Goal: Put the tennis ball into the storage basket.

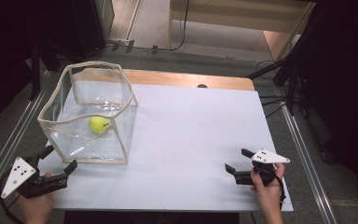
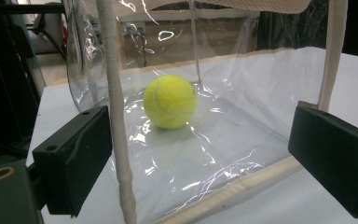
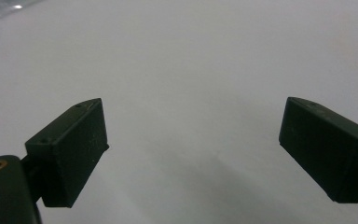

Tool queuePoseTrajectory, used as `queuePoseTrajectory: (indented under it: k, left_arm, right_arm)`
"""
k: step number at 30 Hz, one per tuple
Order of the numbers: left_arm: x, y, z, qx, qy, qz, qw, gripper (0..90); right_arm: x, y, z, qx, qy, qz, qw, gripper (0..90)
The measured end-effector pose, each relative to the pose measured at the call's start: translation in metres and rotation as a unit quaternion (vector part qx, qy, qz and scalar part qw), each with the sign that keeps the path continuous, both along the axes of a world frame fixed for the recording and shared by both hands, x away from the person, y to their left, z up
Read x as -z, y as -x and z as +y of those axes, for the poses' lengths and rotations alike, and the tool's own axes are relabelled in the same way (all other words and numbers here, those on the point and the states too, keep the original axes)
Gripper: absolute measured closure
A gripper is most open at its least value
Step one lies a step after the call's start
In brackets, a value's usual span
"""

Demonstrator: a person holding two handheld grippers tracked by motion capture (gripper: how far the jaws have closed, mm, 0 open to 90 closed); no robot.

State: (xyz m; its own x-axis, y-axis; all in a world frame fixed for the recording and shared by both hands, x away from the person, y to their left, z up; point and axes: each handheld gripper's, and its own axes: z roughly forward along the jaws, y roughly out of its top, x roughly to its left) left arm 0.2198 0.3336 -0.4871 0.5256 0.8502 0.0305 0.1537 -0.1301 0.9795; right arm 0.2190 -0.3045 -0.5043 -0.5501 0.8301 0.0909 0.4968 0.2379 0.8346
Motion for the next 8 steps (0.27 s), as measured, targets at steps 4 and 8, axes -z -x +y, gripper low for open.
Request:
queuePoseTrajectory:
  k: [4,8]
  left_arm:
    - [-0.0001,-0.0004,0.0007,0.0,0.006,0.001,1.0,6.5]
    - [-0.0002,-0.0004,0.0012,0.0,0.008,0.001,1.0,6.5]
  right_arm:
    - [0.0018,0.006,-0.0041,0.016,0.006,0.002,0.9998,6.7]
    - [0.0015,0.0084,-0.0088,0.019,-0.015,-0.002,0.9997,6.7]
